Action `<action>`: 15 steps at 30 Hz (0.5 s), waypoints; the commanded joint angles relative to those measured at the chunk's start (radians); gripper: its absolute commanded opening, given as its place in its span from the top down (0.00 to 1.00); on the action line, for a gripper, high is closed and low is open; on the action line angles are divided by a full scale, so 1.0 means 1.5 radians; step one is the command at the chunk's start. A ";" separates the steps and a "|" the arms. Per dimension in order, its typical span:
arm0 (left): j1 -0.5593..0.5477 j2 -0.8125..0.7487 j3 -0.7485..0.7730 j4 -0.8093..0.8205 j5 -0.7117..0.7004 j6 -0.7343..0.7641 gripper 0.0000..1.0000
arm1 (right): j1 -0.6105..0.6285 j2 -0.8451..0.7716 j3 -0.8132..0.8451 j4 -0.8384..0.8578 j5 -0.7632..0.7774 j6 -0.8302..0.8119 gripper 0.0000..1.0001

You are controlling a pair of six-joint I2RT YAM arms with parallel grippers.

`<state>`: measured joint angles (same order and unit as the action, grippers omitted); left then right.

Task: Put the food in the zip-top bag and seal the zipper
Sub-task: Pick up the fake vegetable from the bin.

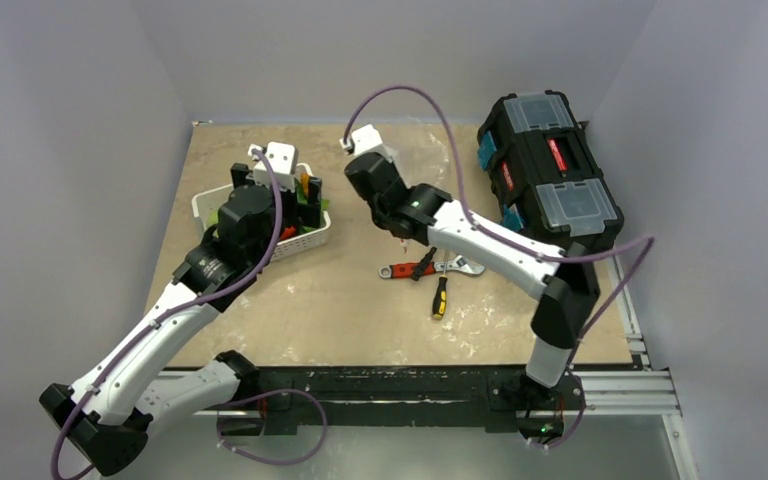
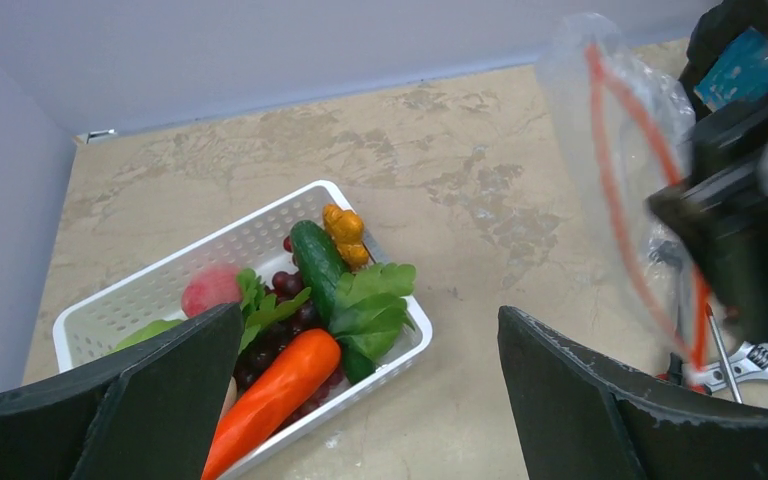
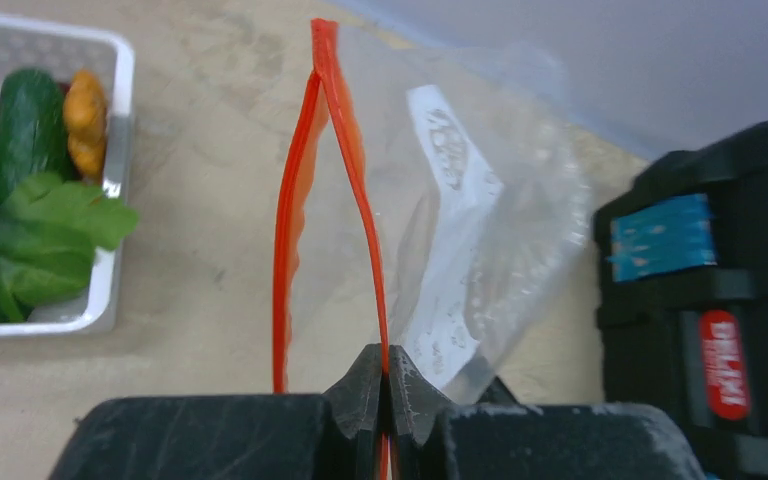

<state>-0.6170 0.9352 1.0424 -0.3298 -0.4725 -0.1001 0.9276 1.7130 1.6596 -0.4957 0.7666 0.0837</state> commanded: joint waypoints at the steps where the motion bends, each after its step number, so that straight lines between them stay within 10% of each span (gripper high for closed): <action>1: 0.003 0.012 -0.001 0.027 -0.025 0.024 0.02 | 0.011 0.093 0.014 0.041 -0.123 0.035 1.00; 15: 0.013 -0.088 -0.082 -0.192 -0.017 -0.186 0.00 | -0.061 0.030 -0.159 0.221 -0.410 0.113 1.00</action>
<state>-0.6163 0.9020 0.9546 -0.4576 -0.5266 -0.2531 0.8906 1.8275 1.4719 -0.2993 0.3115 0.1925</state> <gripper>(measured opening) 0.996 0.004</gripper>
